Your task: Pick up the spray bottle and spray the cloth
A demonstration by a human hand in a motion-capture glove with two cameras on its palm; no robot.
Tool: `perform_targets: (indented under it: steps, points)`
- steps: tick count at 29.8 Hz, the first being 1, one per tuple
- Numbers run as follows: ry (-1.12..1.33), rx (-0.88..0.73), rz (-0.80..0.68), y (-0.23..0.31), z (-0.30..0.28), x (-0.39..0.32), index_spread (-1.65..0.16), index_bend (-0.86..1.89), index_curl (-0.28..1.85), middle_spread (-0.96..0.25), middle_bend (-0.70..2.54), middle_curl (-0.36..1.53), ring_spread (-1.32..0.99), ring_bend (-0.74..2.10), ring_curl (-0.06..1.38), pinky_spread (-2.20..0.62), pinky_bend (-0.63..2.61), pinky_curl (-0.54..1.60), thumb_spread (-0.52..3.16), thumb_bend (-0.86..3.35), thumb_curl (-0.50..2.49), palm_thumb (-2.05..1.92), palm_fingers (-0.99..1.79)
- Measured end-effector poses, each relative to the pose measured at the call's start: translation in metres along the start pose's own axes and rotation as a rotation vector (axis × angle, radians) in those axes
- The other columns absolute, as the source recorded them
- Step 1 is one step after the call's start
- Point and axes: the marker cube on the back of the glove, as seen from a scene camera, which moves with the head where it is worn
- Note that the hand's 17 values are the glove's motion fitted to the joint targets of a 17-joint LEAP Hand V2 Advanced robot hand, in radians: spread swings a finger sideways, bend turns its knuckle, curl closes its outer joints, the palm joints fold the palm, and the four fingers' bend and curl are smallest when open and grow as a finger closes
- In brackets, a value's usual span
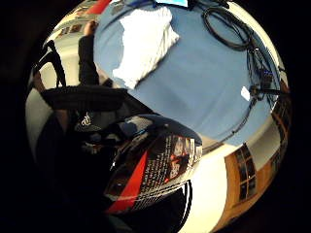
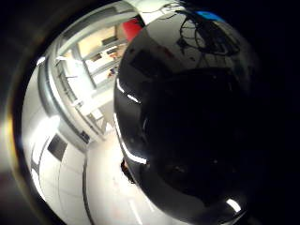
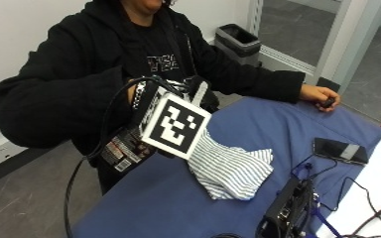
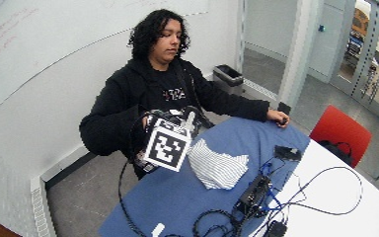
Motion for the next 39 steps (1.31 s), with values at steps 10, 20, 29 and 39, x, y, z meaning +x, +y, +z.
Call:
perform_targets:
  steps: [10, 20, 29, 39]
  points:
    - [0.108, -0.328, 0.325, -0.062, 0.024, 0.009, -0.23, 0.16, 0.55, -0.13, 0.68, 0.59, -0.18, 0.75, 0.52, -0.24, 0.51, 0.45, 0.84, 0.02, 0.80, 1.03, 1.26]
    - [0.213, -0.541, 0.503, -0.086, 0.061, 0.050, -0.23, 0.15, 0.54, -0.13, 0.67, 0.59, -0.18, 0.75, 0.52, -0.24, 0.51, 0.45, 0.97, 0.03, 0.82, 1.03, 1.24]
    - [0.229, -0.585, 0.532, -0.115, 0.078, 0.057, -0.22, 0.15, 0.54, -0.13, 0.66, 0.59, -0.18, 0.74, 0.51, -0.24, 0.52, 0.45, 1.07, 0.03, 0.83, 1.02, 1.24]
    - [0.214, -0.412, 0.302, -0.118, 0.041, -0.004, -0.22, 0.15, 0.53, -0.13, 0.65, 0.59, -0.18, 0.74, 0.51, -0.24, 0.52, 0.44, 1.14, 0.03, 0.85, 1.01, 1.24]
